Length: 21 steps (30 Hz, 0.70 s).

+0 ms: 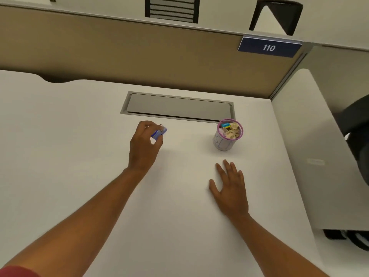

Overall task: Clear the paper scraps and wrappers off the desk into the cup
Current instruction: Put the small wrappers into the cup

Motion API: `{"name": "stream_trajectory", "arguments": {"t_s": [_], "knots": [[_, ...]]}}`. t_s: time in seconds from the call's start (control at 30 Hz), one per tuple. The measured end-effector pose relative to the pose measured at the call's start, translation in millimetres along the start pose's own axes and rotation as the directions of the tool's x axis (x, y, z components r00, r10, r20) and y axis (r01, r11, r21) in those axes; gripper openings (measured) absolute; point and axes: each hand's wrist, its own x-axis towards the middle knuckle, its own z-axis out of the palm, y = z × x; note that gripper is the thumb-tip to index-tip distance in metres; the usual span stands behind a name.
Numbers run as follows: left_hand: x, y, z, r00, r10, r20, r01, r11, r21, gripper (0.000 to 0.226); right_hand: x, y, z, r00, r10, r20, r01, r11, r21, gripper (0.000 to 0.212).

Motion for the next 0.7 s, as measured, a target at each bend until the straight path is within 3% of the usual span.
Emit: {"name": "stream_trajectory", "arguments": {"t_s": [0.17, 0.33, 0.7], "knots": [[23, 69, 32, 0.976, 0.177, 0.126, -0.167, 0.982, -0.084, 0.024, 1, 2, 3, 1.000, 0.005, 0.002, -0.005, 1.000, -0.004, 0.063], [40, 120, 77, 0.906, 0.312, 0.286, -0.294, 0.950, -0.107, 0.029, 2, 2, 6, 1.000, 0.014, -0.014, -0.014, 1.000, 0.018, 0.062], [56, 130, 141, 0.775, 0.388, 0.498, -0.439, 0.898, -0.016, 0.026, 3, 2, 8, 0.999, 0.024, -0.048, -0.021, 0.997, 0.072, 0.063]]}}
